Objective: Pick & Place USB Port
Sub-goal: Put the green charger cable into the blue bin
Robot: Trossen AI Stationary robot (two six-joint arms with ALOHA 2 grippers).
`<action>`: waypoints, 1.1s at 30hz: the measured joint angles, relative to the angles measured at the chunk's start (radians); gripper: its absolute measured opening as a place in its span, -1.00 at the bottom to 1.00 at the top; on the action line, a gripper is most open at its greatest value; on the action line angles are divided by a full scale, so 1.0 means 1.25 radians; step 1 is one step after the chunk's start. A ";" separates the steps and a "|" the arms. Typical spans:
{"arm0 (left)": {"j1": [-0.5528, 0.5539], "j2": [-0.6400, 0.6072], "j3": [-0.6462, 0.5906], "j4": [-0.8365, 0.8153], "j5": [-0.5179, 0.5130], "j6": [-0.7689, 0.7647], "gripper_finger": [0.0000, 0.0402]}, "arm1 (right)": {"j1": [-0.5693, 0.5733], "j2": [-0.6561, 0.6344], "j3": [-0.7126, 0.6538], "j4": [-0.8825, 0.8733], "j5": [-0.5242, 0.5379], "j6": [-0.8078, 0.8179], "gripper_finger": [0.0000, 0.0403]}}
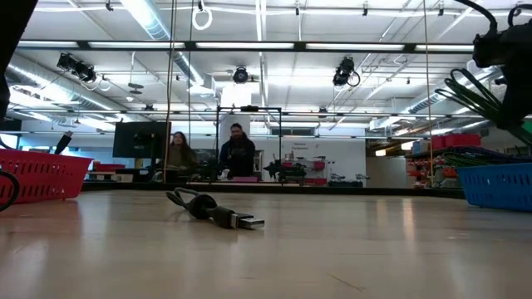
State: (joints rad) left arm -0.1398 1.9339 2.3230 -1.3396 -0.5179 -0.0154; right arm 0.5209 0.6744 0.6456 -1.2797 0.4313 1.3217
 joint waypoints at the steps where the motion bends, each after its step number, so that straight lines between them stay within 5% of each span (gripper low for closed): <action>1: 0.000 0.000 0.000 0.000 0.000 0.000 -0.34 | 0.000 -0.003 0.000 0.000 0.007 0.008 -0.95; 16: 0.000 0.000 0.000 -0.017 0.035 -0.014 -0.34 | 0.022 -0.005 -0.005 0.010 -0.071 -0.099 -0.95; 33: -0.003 0.000 0.000 -0.018 0.041 -0.013 -0.34 | 0.145 0.072 -0.026 0.044 -0.031 -0.064 -0.95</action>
State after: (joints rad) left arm -0.1436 1.9343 2.3230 -1.3617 -0.4662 -0.0318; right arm 0.7023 0.7639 0.6128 -1.2248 0.3922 1.2413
